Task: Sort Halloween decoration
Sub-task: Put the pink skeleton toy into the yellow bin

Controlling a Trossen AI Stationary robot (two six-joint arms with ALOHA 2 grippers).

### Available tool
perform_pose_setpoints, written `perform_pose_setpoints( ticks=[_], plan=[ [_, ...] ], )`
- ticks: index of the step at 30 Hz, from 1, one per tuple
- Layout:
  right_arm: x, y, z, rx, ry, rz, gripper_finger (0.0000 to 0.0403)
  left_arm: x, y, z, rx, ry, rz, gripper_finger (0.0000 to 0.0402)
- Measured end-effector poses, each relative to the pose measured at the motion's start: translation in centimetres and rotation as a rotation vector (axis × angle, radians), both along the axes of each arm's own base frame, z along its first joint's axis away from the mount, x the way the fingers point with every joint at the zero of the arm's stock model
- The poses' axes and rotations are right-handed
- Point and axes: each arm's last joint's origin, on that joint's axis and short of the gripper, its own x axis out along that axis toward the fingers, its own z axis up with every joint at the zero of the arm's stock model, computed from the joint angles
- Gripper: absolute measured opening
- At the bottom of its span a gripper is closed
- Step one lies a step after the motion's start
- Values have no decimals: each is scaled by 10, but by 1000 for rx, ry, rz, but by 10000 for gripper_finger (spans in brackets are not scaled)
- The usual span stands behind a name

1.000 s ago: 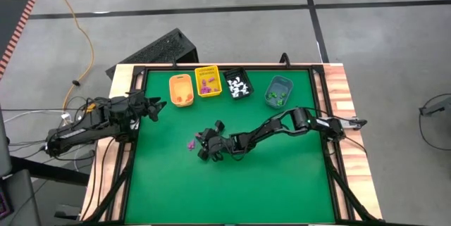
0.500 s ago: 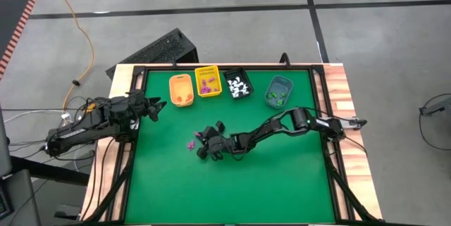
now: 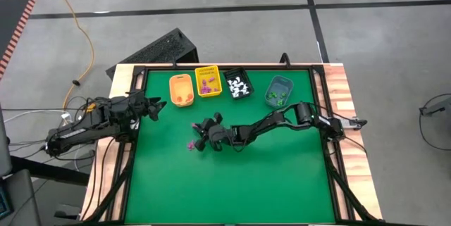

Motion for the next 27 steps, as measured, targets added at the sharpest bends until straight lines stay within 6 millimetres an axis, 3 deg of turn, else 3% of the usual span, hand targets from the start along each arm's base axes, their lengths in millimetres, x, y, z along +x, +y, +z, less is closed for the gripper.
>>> perform_pose_setpoints(
  ticks=[6,14,21,27],
  plan=[
    [-3,-27,40,-123,-27,-14,36,0,0,0,-5,-8,6,231],
    [-18,-84,91,-259,1,-95,36,0,0,1,-4,-12,10,231],
    [-28,-133,94,-190,-7,-217,36,0,0,1,-9,-16,15,231],
    [-36,-154,83,-95,57,-284,36,0,0,0,-8,-14,23,231]
  ],
)
